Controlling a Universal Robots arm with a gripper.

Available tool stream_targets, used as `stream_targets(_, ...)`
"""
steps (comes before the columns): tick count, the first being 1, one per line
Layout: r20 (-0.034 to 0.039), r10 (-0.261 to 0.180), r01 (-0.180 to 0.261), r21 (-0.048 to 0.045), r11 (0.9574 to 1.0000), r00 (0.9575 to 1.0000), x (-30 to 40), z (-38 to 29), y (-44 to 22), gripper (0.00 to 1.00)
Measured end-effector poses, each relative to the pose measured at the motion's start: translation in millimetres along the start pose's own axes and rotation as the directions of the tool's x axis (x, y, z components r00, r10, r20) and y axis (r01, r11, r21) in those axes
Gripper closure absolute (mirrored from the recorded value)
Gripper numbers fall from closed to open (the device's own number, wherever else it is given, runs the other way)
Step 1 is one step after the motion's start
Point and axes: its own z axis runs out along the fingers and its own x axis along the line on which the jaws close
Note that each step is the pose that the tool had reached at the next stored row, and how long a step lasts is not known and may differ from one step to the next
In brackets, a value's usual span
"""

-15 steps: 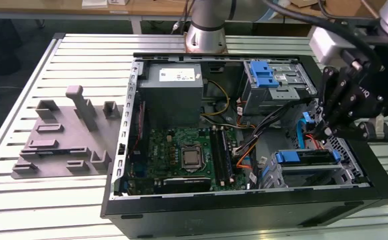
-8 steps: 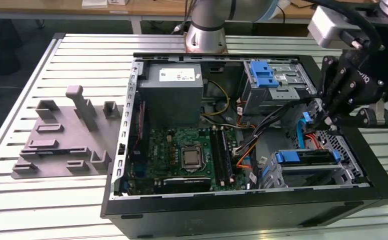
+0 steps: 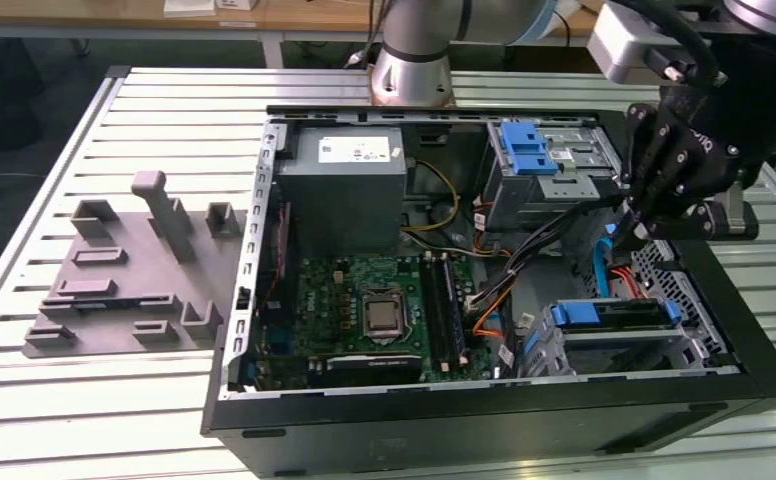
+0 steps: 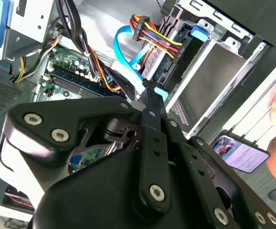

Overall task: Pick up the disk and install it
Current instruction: 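Insert the second disk wire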

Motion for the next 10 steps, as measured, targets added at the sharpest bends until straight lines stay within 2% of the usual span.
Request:
stream_targets(2, -0.0011, 0.000, 0.000, 0.0037, 1.0000, 1.0000, -0.2, 0.2, 0.0, 0.89)
stream_targets(4, -0.0083, 0.000, 0.000, 0.0071, 1.0000, 1.0000, -0.4, 0.2, 0.3, 0.89)
stream_targets(5, -0.0130, 0.000, 0.000, 0.0123, 0.9999, 0.9999, -0.6, 0.5, 0.6, 0.83)
stream_targets(6, -0.0160, 0.000, 0.000, 0.0179, 0.9998, 0.9999, -1.1, 0.7, 1.1, 0.83)
stream_targets(7, -0.0171, 0.000, 0.000, 0.0239, 0.9997, 0.9999, -1.5, 0.8, 2.0, 0.83)
stream_targets(8, -0.0177, 0.001, 0.000, 0.0303, 0.9995, 0.9998, -2.3, 1.1, 3.3, 0.76)
stream_targets(10, -0.0179, 0.001, 0.000, 0.0388, 0.9992, 0.9998, -3.3, 1.6, 6.4, 0.76)
